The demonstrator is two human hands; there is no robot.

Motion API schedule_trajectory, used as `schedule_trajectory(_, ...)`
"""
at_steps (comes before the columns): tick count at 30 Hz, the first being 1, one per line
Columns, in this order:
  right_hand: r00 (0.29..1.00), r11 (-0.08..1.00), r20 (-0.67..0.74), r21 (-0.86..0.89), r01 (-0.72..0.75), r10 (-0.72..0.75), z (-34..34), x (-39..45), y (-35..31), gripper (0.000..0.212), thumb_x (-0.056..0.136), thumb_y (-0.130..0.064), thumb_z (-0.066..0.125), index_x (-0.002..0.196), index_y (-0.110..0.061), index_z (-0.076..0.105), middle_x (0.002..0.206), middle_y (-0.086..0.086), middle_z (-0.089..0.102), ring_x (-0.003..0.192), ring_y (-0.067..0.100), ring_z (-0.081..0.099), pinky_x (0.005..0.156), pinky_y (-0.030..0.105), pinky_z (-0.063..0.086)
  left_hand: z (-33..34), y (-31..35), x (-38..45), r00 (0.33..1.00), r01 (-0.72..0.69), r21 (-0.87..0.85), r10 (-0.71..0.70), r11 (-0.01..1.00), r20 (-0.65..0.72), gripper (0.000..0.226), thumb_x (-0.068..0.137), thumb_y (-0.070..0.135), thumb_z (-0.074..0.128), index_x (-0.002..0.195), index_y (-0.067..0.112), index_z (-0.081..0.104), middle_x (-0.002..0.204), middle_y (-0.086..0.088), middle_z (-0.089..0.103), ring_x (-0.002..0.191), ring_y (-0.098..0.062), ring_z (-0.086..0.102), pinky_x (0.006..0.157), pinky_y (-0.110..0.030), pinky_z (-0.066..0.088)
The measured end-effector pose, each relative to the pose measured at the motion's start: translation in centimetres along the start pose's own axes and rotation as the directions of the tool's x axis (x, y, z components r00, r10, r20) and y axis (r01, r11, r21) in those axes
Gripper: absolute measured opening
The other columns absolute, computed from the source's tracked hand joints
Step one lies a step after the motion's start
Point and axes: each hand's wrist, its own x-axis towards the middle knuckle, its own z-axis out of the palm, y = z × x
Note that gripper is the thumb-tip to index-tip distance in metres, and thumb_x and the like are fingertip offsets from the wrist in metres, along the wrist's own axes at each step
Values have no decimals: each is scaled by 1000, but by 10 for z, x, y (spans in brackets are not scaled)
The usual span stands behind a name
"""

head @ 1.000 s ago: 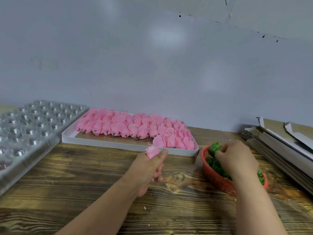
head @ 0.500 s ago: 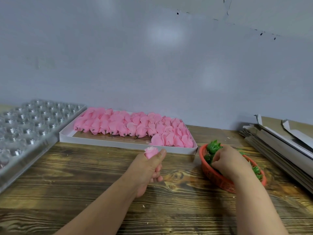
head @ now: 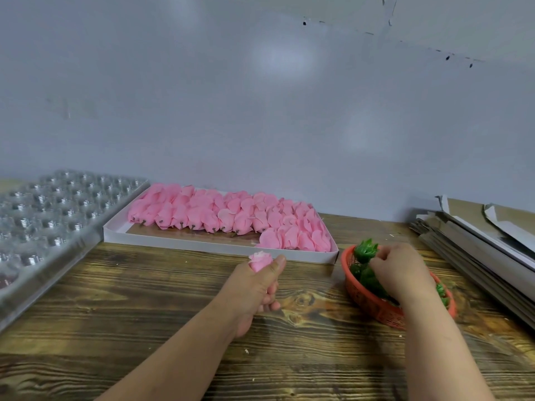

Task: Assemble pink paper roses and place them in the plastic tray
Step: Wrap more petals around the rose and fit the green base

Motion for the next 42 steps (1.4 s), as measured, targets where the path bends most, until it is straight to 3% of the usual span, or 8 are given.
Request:
schedule_trajectory(5,994,951,-101,309,0,33,0,3,1,13,95,-14,47,87,-9,56,75,11,64,64,23,65,56,33,49,0,0,1,1000,11,-17,-11,1000,-6,33,87,41,62,70,15,51,50,6,45,41,-6,39,56,-27,48)
schedule_trajectory(13,999,572,26,819,-38,30,8,-3,-6,20,93,-4,50,73,-7,50,54,9,59,30,13,49,32,17,34,0,-2,0,998,15,2,-15,1000,55,36,73,48,65,71,14,53,53,4,52,43,-7,47,66,-31,51)
schedule_trajectory(18,972,726,92,681,97,-216,33,-19,-33,24,90,-3,54,68,-10,50,54,10,61,32,17,50,35,19,35,6,1,-3,999,-14,-39,15,999,48,27,79,32,68,92,9,64,80,0,75,64,-10,68,58,-23,54)
schedule_trajectory(22,908,887,41,233,398,-418,51,-35,-56,15,89,-13,52,75,-13,50,75,11,62,69,29,61,61,34,47,8,1,-3,999,-15,-51,13,999,-41,12,83,17,72,93,11,70,85,1,76,73,-10,72,58,-20,53)
schedule_trajectory(25,861,861,43,0,508,-507,55,-48,-66,10,92,-23,47,87,-16,51,85,7,63,81,29,60,64,32,42,6,-1,-2,994,-8,-26,5,1000,-111,5,82,13,74,87,13,71,80,1,75,69,-10,70,56,-19,52)
schedule_trajectory(29,824,821,-8,87,564,-566,58,-50,-66,9,92,-20,49,87,-13,53,81,7,64,75,28,59,64,34,46,3,-1,3,979,32,-13,-34,999,-202,11,82,5,73,89,7,65,75,-4,70,62,-10,70,52,-19,50)
schedule_trajectory(35,795,591,262,794,144,-547,63,-37,-51,11,86,-20,65,85,-10,68,64,3,64,58,15,60,56,29,53,-1,0,8,968,87,-87,-105,992,-226,10,86,1,65,96,3,64,71,-8,73,64,-14,70,54,-22,53)
schedule_trajectory(42,666,342,306,936,-81,-680,70,-34,-44,32,68,-7,71,99,-16,74,81,8,72,62,15,65,53,21,53,-4,6,4,975,144,-306,-188,941,-120,4,86,3,64,84,2,68,62,-7,69,53,-11,65,47,-19,50)
